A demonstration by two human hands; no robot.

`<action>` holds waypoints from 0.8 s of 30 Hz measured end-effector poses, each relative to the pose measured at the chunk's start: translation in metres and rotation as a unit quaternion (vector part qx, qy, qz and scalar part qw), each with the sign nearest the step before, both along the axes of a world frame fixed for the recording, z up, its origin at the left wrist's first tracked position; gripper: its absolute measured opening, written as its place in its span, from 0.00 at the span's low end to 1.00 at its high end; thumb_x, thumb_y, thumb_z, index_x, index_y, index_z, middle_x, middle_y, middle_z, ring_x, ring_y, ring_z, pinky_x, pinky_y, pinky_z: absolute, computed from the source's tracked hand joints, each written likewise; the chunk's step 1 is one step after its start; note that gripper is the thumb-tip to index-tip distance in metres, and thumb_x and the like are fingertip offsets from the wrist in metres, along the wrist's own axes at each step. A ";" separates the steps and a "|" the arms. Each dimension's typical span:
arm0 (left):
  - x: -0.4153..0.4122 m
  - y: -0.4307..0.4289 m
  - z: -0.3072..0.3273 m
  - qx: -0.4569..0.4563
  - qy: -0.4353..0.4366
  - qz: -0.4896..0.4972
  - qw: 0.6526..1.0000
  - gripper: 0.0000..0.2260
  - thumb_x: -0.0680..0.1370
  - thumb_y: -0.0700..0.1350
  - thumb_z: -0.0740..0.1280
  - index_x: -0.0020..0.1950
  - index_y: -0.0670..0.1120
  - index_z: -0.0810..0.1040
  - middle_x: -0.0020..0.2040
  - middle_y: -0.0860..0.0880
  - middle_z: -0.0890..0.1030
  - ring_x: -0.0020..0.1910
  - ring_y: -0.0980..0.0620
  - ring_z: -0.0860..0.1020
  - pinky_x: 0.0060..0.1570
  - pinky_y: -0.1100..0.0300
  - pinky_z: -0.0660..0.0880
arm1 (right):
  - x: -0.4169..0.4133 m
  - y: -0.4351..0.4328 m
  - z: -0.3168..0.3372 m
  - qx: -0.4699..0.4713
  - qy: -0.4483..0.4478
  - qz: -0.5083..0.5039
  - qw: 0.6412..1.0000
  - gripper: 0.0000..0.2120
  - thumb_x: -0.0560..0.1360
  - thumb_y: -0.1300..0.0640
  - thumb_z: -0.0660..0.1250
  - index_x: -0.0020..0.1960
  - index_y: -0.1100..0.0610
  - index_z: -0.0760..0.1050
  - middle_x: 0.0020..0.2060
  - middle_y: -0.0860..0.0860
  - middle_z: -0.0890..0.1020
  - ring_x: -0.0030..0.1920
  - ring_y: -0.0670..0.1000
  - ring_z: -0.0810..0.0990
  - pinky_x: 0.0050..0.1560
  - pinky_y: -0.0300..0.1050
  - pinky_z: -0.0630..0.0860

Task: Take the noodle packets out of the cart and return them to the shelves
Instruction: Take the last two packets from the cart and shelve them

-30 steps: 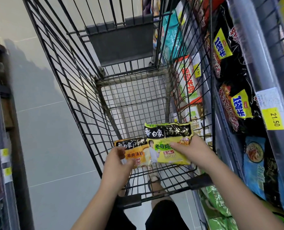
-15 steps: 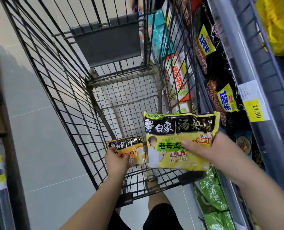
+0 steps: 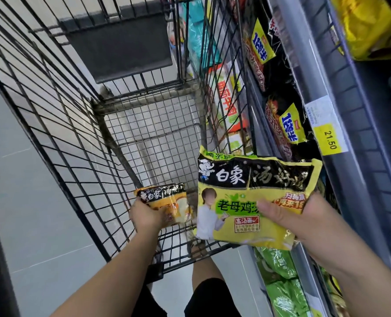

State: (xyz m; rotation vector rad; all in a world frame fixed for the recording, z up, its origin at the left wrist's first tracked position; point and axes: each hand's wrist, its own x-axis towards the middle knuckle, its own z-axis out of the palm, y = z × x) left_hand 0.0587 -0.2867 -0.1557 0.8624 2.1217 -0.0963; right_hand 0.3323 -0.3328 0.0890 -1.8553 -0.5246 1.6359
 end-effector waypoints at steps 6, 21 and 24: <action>0.002 -0.012 -0.002 -0.009 -0.002 -0.039 0.999 0.28 0.71 0.44 0.80 0.68 0.42 0.74 0.61 0.42 0.79 0.62 0.45 0.72 0.67 0.46 0.72 | 0.004 -0.008 -0.003 0.003 0.007 -0.022 1.000 0.33 0.52 0.34 0.84 0.53 0.47 0.85 0.52 0.52 0.89 0.52 0.54 0.88 0.53 0.51 0.85; 0.006 -0.013 -0.020 -0.051 -0.091 0.087 0.991 0.28 0.72 0.36 0.77 0.67 0.43 0.67 0.61 0.39 0.74 0.36 0.47 0.83 0.27 0.65 0.80 | 0.012 -0.011 0.005 0.035 0.027 -0.072 0.996 0.38 0.49 0.37 0.87 0.54 0.53 0.86 0.52 0.57 0.88 0.51 0.60 0.88 0.44 0.48 0.85; 0.007 -0.014 -0.014 -0.056 -0.086 0.079 0.992 0.32 0.70 0.39 0.80 0.68 0.44 0.66 0.62 0.40 0.76 0.50 0.41 0.84 0.49 0.48 0.85 | 0.009 -0.009 0.002 0.033 0.034 -0.084 0.995 0.24 0.61 0.49 0.82 0.55 0.57 0.86 0.52 0.57 0.88 0.51 0.59 0.88 0.43 0.47 0.85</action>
